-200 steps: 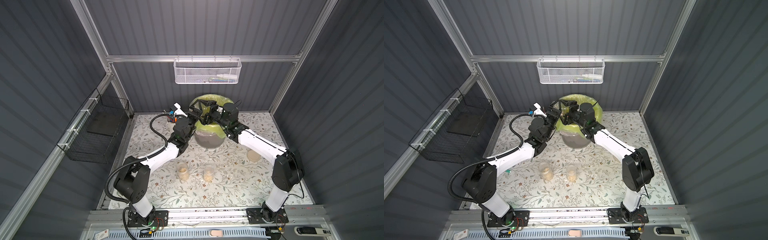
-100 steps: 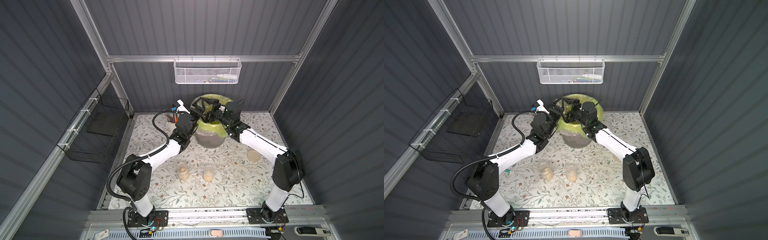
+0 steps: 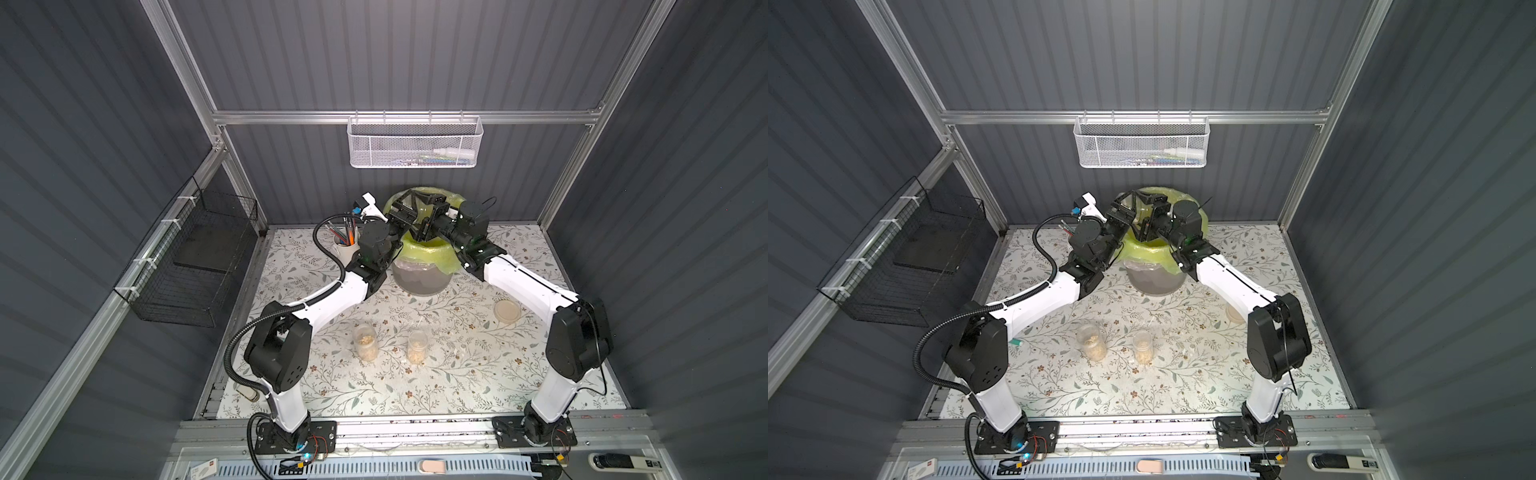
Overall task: Empty expired oatmeal from jars
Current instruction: Move the trash bin to the center of the board.
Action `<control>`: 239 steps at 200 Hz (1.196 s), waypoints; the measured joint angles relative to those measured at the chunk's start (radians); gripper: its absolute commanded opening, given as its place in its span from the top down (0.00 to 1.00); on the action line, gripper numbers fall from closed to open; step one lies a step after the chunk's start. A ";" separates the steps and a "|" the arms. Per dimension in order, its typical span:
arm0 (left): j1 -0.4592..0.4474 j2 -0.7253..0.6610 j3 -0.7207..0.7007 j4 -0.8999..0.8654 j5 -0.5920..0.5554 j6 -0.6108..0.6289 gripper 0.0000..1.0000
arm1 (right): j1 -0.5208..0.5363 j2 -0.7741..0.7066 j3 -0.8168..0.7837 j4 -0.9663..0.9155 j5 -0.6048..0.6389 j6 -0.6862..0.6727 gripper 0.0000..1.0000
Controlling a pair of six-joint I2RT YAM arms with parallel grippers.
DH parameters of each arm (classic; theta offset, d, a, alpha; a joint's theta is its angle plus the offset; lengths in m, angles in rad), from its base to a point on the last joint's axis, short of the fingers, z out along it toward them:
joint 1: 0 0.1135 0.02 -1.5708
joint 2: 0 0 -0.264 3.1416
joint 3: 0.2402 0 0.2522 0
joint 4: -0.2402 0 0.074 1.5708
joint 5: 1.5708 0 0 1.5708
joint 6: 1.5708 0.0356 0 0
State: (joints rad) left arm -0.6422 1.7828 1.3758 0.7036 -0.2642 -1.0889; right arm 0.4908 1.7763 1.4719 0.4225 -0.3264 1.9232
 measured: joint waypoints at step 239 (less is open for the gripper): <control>-0.003 0.093 0.084 -0.023 0.014 0.032 0.70 | -0.052 -0.067 0.010 -0.168 -0.121 -0.023 0.01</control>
State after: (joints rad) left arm -0.6456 1.8763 1.4601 0.6807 -0.2501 -1.0569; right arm 0.4389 1.7096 1.4815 0.2543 -0.4469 1.8999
